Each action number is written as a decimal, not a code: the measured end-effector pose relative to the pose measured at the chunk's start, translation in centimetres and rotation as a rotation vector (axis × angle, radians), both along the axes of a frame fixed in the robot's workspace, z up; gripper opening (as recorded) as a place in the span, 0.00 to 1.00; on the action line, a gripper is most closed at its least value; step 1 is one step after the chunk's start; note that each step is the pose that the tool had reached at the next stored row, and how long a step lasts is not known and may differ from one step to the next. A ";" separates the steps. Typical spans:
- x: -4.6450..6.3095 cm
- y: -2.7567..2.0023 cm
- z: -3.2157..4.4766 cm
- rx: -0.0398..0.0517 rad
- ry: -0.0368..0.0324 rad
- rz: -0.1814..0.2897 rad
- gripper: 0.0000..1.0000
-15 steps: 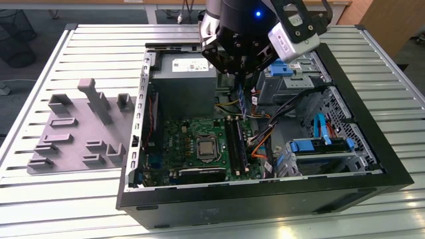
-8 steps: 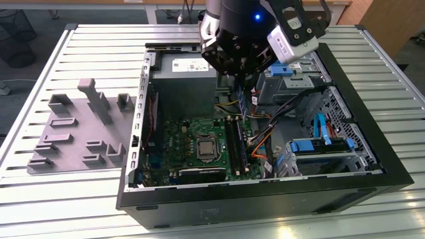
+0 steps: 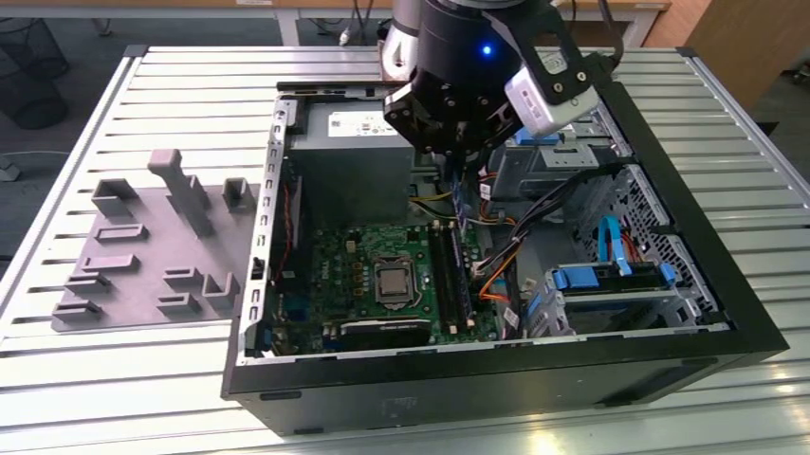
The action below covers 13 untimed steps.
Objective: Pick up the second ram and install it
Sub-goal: 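Insert the second ram into the second slot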
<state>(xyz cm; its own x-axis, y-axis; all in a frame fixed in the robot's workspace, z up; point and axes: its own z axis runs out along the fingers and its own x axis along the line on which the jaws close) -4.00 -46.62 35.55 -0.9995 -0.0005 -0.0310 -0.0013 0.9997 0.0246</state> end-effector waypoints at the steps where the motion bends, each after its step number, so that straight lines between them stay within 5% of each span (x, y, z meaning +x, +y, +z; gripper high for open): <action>1: 0.0 0.00 -0.07 0.0000 0.0000 0.000 0.14; 13: 0.0 0.00 -0.60 0.0001 -0.0001 0.000 0.14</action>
